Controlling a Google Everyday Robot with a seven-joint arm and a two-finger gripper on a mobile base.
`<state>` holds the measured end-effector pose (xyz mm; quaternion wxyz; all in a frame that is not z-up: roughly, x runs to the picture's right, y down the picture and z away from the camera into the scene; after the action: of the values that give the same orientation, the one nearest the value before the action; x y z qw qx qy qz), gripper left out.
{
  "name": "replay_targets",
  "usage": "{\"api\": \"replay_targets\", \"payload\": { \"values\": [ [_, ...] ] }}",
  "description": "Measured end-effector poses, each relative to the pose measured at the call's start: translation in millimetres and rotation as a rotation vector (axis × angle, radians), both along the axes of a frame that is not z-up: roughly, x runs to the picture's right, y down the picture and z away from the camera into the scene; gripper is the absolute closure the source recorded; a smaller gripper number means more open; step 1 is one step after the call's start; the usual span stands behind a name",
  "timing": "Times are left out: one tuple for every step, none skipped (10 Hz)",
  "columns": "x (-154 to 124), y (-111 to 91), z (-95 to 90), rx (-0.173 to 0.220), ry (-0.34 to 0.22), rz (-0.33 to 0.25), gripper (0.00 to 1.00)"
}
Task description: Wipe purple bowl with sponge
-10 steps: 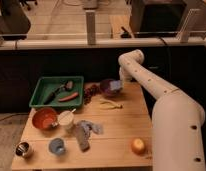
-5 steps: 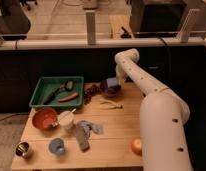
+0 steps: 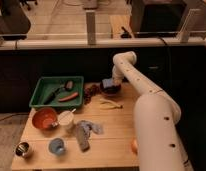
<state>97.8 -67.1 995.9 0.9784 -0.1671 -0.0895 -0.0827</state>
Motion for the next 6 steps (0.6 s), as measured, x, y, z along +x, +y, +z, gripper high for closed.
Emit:
{"api": "replay_targets", "payload": {
  "values": [
    [-5.4, 1.3, -2.2, 0.004, -0.011, -0.01, 1.0],
    [-10.9, 3.1, -6.2, 0.009, -0.024, -0.023, 1.0],
    [-11.4, 5.7, -10.4, 0.01, -0.029, -0.04, 1.0],
    [-11.7, 9.0, -14.9, 0.006, -0.034, -0.051, 1.0],
    [-10.1, 12.8, -19.1, -0.003, -0.035, -0.061, 1.0],
    [-6.2, 16.4, -23.7, -0.013, -0.032, -0.069, 1.0]
  ]
}}
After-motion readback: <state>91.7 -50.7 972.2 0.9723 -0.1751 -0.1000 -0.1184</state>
